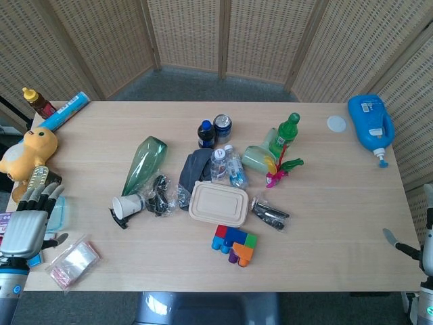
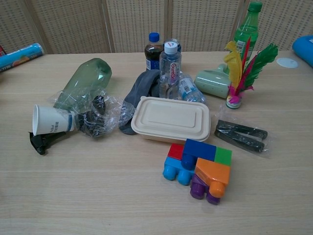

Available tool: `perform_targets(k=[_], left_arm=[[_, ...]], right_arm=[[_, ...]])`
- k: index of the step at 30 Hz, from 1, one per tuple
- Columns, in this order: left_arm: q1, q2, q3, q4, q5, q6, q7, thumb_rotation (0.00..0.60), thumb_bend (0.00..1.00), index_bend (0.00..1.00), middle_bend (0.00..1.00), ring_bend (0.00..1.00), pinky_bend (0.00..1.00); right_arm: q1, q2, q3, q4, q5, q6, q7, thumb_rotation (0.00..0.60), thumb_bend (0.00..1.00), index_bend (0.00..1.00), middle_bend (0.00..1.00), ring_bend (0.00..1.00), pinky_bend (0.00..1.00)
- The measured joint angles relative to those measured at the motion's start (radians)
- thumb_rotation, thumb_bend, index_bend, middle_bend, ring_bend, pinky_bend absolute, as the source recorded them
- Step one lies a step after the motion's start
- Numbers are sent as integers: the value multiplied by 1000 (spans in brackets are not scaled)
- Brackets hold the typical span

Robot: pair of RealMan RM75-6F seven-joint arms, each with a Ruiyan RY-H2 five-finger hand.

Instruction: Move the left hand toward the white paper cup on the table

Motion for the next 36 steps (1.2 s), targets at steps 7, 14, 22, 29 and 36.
perform_targets(k=[7,14,22,29,36], left_arm=[[-108,-120,-53,23,-195,-109,185,600,0,0,0,0,0],[-196,-264,-67,32,-310,-120,379,600,0,0,0,0,0],[-262,-409,-45,89,-407,-107,512,600,0,0,0,0,0],[-265,-438,-31,146,-426,-70,498,600,0,0,0,0,0],[-273,-500,-19,241,-424,-86,465,600,0,0,0,0,0]], right_arm=[[0,8,-2,-7,3,-8,18,582,0,0,0,0,0],[0,14,-6,-14,0,-16,34,582,0,0,0,0,0],[-2,27,-3,-18,15,-25,67,586,0,0,0,0,0],[-1,38,-1,-18,27,-42,95,582,0,0,0,0,0],[0,38,-10,-26,9,-41,95,582,0,0,0,0,0]])
